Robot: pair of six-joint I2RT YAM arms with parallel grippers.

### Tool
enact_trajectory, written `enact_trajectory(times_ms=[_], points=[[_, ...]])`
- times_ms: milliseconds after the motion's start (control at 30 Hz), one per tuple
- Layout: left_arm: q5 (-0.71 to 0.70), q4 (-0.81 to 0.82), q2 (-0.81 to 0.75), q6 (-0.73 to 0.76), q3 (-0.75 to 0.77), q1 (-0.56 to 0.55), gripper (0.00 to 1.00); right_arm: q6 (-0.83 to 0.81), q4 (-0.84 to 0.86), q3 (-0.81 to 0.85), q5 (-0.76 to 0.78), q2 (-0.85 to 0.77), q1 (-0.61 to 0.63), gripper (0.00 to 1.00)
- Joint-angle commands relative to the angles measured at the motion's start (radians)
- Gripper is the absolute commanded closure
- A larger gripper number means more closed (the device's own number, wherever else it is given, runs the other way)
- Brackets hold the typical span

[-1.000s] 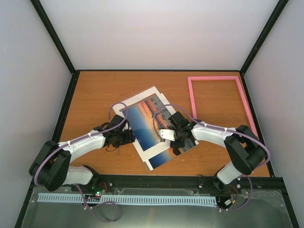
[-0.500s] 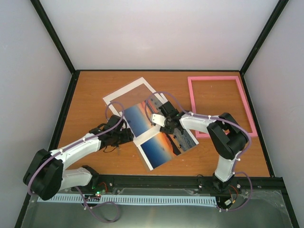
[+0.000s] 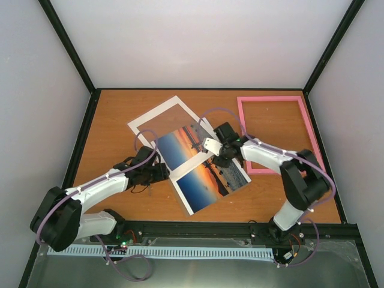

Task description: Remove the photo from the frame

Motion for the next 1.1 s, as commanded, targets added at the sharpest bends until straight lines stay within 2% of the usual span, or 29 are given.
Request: enact_trajectory(times_ms=[0, 233, 500, 700, 833, 1067], points=[[0.079, 0.091, 0.014, 0.077, 0.011, -0.009, 0.3, 0.033, -0.125, -0.053, -0.086, -0.16, -0.049, 0.38], [0.194, 0.195, -0.006, 0.16, 0.015, -0.05, 0.35, 0.017, -0.318, -0.139, -0.223, -0.365, -0.242, 0.42], [0.206, 0.155, 0.083, 0.166, 0.056, -0.1, 0.35, -0.19, -0.516, -0.221, -0.251, -0.481, -0.528, 0.54], [0.253, 0.108, 0.088, 0.147, 0.028, -0.112, 0.35, -0.315, -0.639, -0.185, -0.353, -0.34, -0.727, 0.59], [0.299, 0.089, 0.085, 0.142, 0.01, -0.115, 0.42, -0.338, -0.685, -0.129, -0.422, -0.163, -0.804, 0.6], [0.304, 0.101, 0.101, 0.107, -0.022, -0.115, 0.42, -0.318, -0.642, -0.121, -0.475, -0.083, -0.803, 0.44]])
